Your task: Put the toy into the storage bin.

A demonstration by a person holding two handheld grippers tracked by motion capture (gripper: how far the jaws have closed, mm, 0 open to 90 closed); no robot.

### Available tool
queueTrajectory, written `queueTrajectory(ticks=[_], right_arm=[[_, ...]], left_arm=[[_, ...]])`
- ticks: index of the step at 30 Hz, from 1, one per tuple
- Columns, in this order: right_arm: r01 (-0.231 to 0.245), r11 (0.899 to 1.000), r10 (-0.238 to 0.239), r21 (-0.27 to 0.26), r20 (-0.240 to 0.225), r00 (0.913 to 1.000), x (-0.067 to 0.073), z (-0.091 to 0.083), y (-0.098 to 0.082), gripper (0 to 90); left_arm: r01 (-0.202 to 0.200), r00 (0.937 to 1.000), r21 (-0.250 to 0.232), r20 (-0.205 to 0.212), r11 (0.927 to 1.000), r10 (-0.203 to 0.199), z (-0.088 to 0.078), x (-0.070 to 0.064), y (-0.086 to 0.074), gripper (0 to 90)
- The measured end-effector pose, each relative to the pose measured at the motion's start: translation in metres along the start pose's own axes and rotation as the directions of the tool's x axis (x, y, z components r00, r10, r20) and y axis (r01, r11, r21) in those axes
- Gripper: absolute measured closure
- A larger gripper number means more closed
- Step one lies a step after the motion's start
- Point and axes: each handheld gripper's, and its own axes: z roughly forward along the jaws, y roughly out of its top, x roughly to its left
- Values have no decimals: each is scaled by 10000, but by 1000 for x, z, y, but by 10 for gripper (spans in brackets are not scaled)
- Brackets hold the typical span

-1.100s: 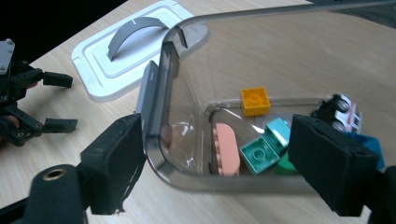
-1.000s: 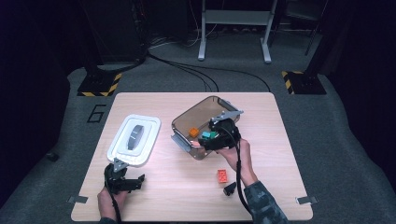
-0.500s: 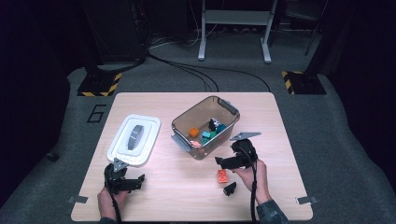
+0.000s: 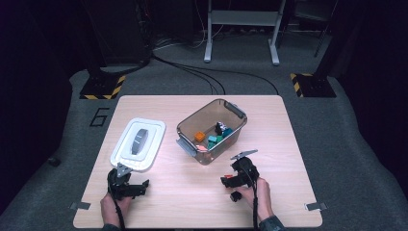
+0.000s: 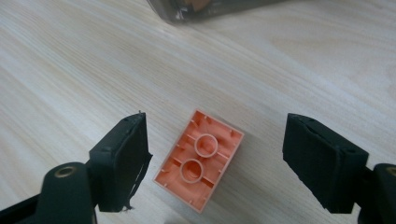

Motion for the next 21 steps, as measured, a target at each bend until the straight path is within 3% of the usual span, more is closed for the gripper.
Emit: queueTrajectory(ticks=[7, 11, 21], right_arm=[[-27, 9993, 21, 362, 167, 9999, 2, 9, -4, 393], [27, 9990, -35, 449, 173, 9998, -2, 11, -4, 549], [56, 9992, -65, 397, 234, 9997, -10, 9, -2, 583]], left_arm=[[-1, 10000, 5, 1, 10000, 1, 0, 0, 0, 8], [-54, 10000, 14, -7, 10000, 54, 0, 0, 0, 8], [-74, 10000, 15, -8, 10000, 74, 0, 1, 0, 8]])
